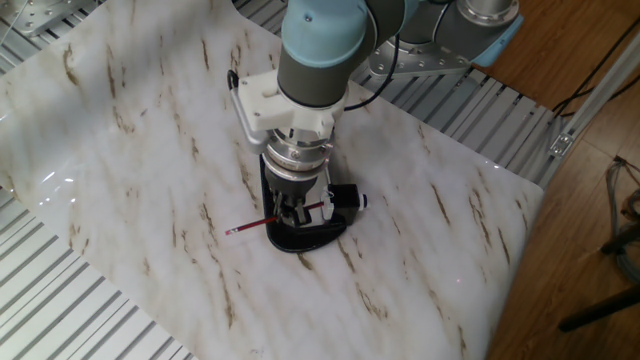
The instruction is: Insert the pencil into the pencil sharpener
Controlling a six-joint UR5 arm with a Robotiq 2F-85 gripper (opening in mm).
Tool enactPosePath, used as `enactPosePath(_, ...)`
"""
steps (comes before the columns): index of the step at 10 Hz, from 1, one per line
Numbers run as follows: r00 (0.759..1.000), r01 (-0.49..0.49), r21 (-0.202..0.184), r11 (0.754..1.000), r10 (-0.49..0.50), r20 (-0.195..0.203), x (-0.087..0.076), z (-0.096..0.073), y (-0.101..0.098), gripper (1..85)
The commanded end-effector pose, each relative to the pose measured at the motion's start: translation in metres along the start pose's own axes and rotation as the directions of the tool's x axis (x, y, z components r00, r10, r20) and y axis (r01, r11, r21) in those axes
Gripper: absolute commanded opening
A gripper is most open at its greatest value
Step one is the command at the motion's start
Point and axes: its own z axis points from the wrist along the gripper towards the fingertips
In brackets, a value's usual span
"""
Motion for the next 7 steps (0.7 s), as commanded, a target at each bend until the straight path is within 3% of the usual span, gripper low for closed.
enactPosePath(1, 1.000, -0.010, -0.017, 1.000, 0.010, -0.008, 0.0025, 0.0006, 0.0015, 1.0)
enactPosePath(7, 1.000, -0.008, -0.002, 1.000, 0.008, -0.010, 0.0076, 0.0019, 0.0004, 1.0)
